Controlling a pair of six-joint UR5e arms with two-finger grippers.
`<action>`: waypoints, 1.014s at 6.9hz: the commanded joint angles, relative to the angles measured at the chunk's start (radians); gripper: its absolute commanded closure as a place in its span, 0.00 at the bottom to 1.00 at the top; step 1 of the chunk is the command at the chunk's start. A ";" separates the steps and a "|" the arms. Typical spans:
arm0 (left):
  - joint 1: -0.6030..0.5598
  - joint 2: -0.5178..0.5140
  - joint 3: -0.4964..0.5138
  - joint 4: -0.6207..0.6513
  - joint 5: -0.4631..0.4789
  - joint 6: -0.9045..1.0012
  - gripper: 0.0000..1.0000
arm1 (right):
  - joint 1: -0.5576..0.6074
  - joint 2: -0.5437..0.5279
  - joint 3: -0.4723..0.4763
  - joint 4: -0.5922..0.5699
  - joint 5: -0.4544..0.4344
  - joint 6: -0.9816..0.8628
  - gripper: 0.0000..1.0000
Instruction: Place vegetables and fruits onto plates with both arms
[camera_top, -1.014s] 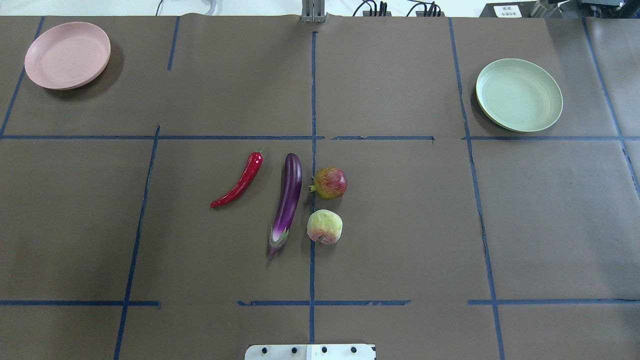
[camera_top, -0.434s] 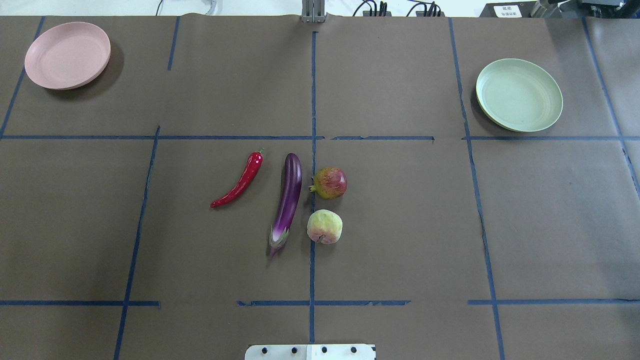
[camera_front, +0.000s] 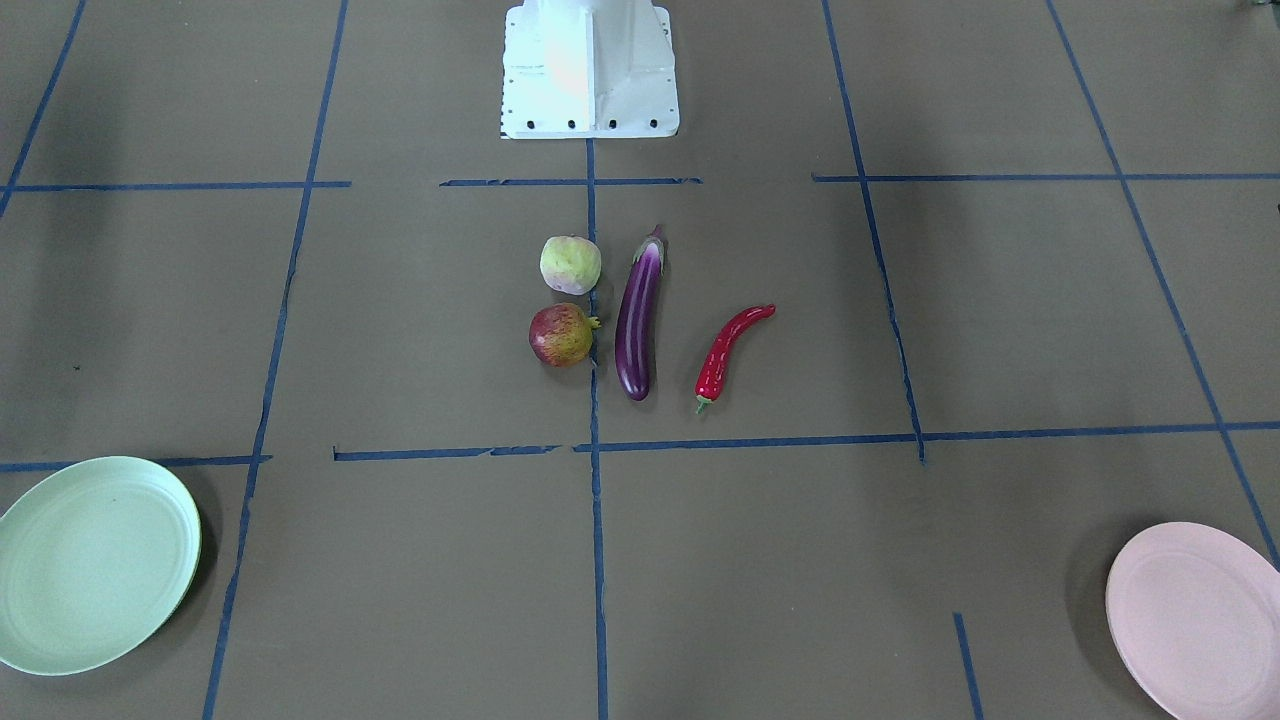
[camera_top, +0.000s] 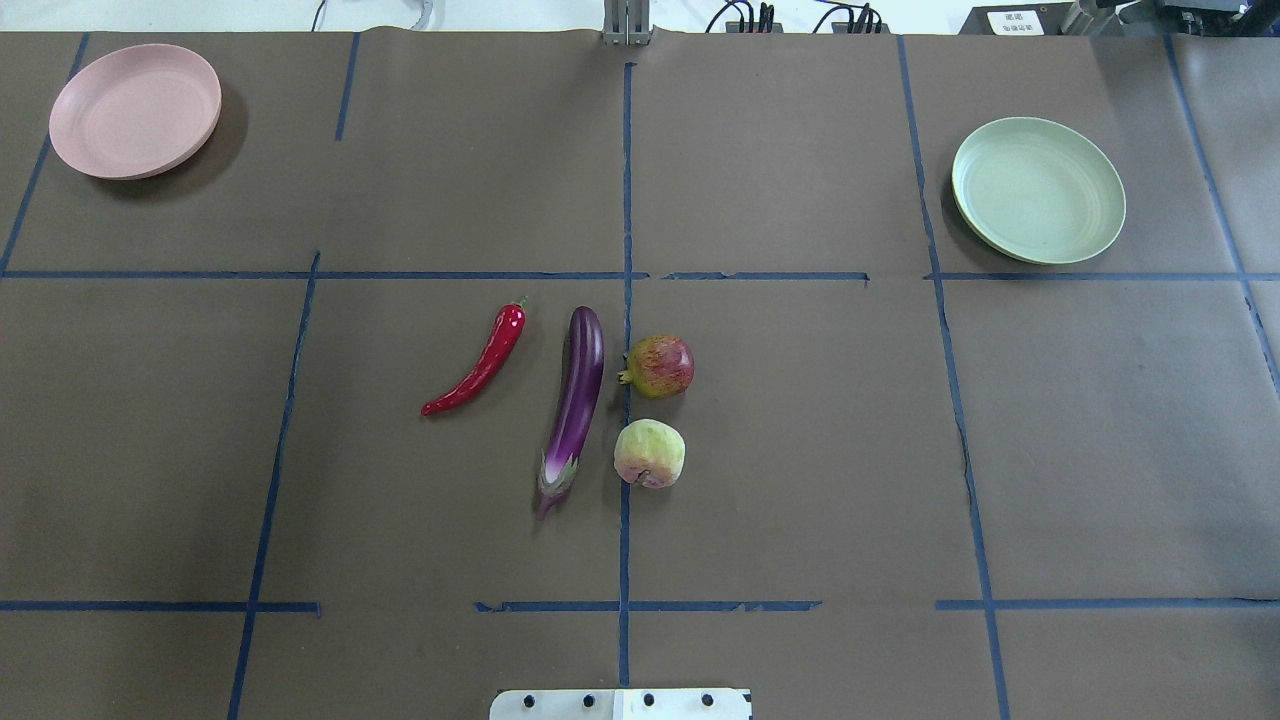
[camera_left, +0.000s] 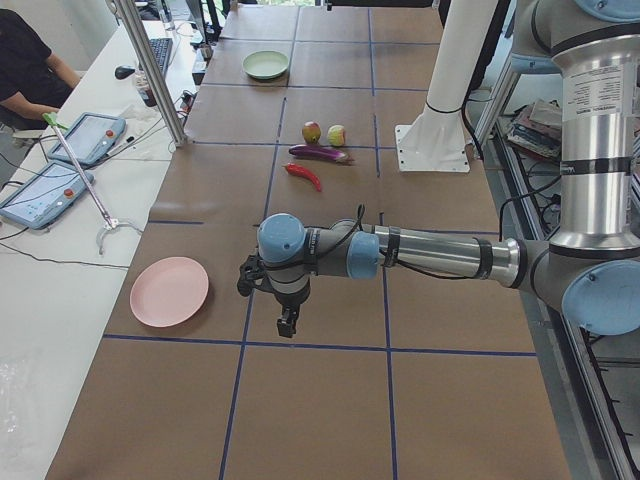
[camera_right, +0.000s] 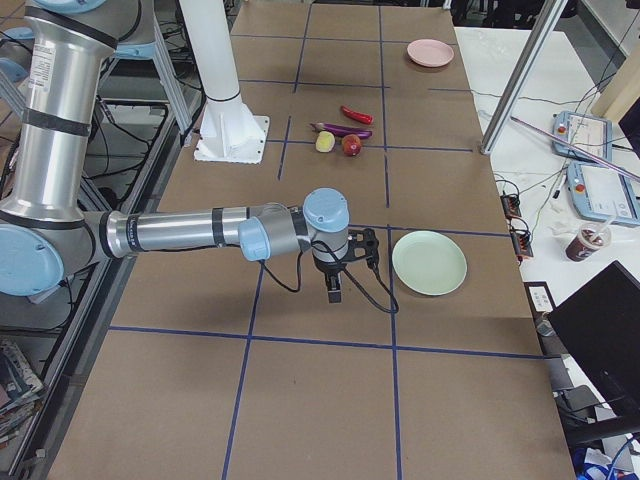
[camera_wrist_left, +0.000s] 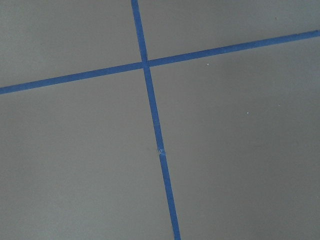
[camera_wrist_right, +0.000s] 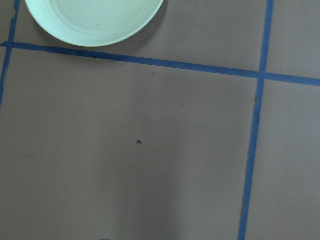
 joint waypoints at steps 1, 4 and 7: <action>0.000 0.000 -0.002 0.000 -0.001 -0.002 0.00 | -0.139 0.150 0.006 0.021 0.005 0.288 0.00; 0.000 0.002 -0.002 0.000 -0.003 -0.002 0.00 | -0.343 0.374 0.015 0.019 -0.008 0.673 0.00; 0.000 0.002 -0.002 -0.002 -0.004 -0.002 0.00 | -0.695 0.615 0.039 0.016 -0.276 1.174 0.01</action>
